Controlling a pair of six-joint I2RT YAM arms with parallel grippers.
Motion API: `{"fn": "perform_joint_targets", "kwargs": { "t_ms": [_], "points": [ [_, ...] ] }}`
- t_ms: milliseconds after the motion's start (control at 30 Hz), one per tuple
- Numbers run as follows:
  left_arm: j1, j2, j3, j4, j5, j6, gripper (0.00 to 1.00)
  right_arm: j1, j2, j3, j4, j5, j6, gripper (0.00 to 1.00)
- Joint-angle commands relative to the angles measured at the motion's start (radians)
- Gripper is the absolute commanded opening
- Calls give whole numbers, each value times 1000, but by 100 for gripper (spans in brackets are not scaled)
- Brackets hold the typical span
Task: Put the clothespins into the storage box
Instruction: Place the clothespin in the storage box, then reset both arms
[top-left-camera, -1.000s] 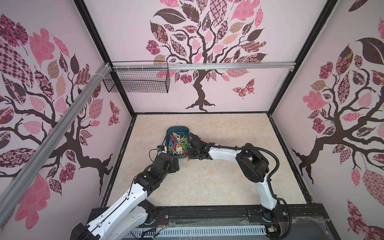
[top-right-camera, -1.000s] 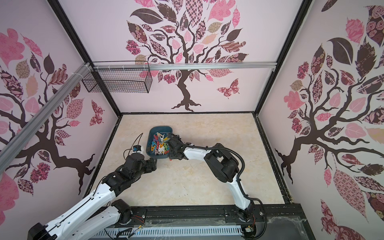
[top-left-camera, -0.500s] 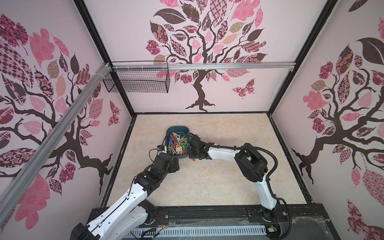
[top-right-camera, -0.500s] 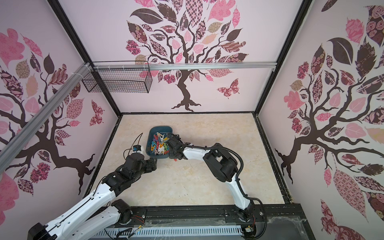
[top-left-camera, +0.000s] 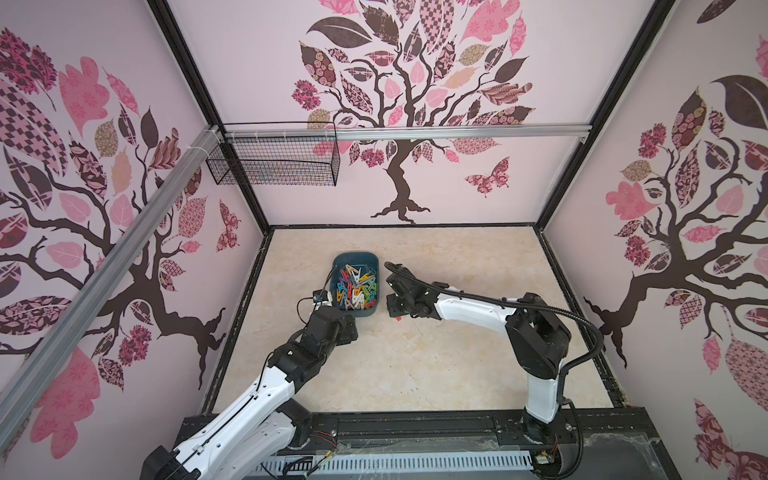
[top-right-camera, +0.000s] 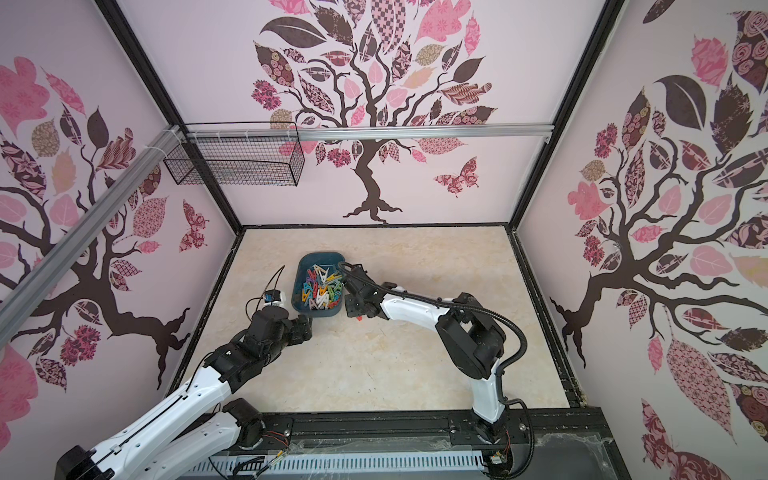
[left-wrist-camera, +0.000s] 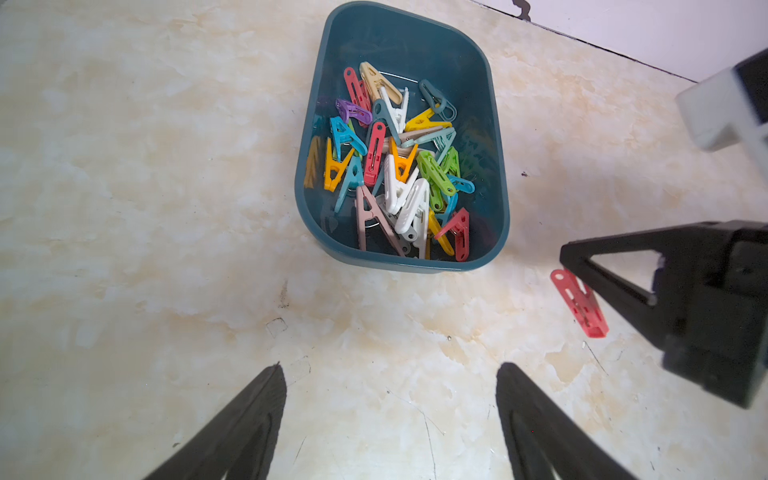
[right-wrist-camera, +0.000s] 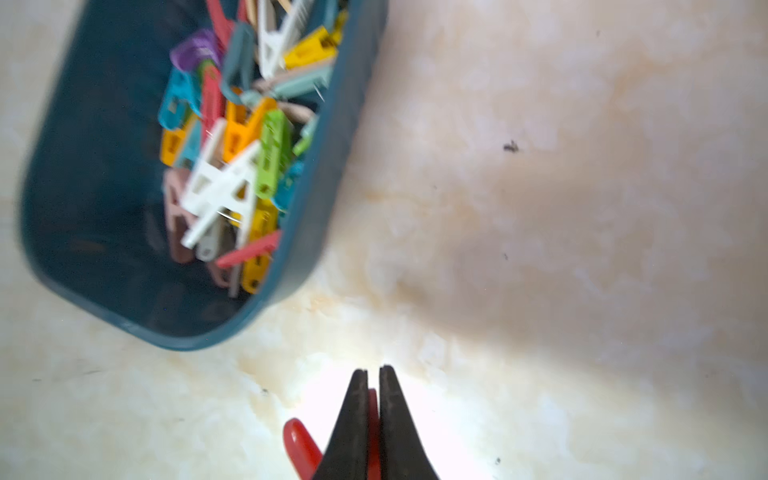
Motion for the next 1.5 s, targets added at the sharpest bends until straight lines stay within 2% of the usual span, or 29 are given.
{"fn": "perform_joint_targets", "kwargs": {
  "t_ms": [0, 167, 267, 300, 400, 500, 567, 633, 733, 833, 900, 933, 1033, 1100, 1167, 1233, 1300, 1400, 1467],
  "points": [
    [-1, -6, 18, -1, -34, 0, 83, 8, 13, 93, 15, -34, -18, 9],
    [-1, -37, 30, -38, -41, 4, 83, 7, 175, 291, 27, -52, -38, 10],
    [0, -64, 22, -48, -51, 5, 83, 5, 257, 402, 29, -36, -74, 14],
    [0, -69, 18, -50, -53, 5, 83, 5, 280, 441, 22, -28, -89, 17],
    [-1, -78, 18, -56, -58, 5, 83, -3, 335, 564, -32, -14, -137, 42],
    [2, -95, 26, -69, -87, 22, 84, -10, 300, 572, -51, 12, -177, 53],
    [2, -112, 26, -63, -106, 45, 85, -16, 216, 479, -10, 36, -201, 57],
    [1, -129, 20, -34, -110, 94, 85, -22, 99, 320, 74, 68, -220, 62],
    [1, -161, 3, 39, -121, 195, 86, -32, -132, -1, 263, 139, -266, 79],
    [-3, -185, -21, 163, -177, 279, 86, -52, -380, -359, 520, 213, -370, 99],
    [-4, -166, -60, 302, -254, 338, 86, -75, -544, -615, 730, 276, -463, 100],
    [-3, -148, -75, 373, -292, 361, 86, -98, -614, -693, 776, 282, -485, 100],
    [3, -53, -112, 596, -429, 437, 87, -233, -803, -847, 751, 288, -483, 100],
    [22, 16, -148, 787, -548, 509, 86, -345, -911, -946, 756, 382, -440, 100],
    [89, 65, -178, 912, -617, 556, 86, -432, -984, -1069, 861, 418, -426, 100],
    [185, 83, -198, 942, -638, 534, 86, -489, -1012, -1177, 1012, 491, -389, 100],
    [256, 67, -223, 943, -626, 511, 86, -528, -1009, -1221, 1072, 543, -374, 100],
    [275, 38, -279, 966, -558, 501, 86, -552, -952, -1230, 1117, 543, -417, 100],
    [279, 73, -317, 1010, -513, 496, 86, -573, -880, -1228, 1161, 494, -423, 100]
  ]
}}
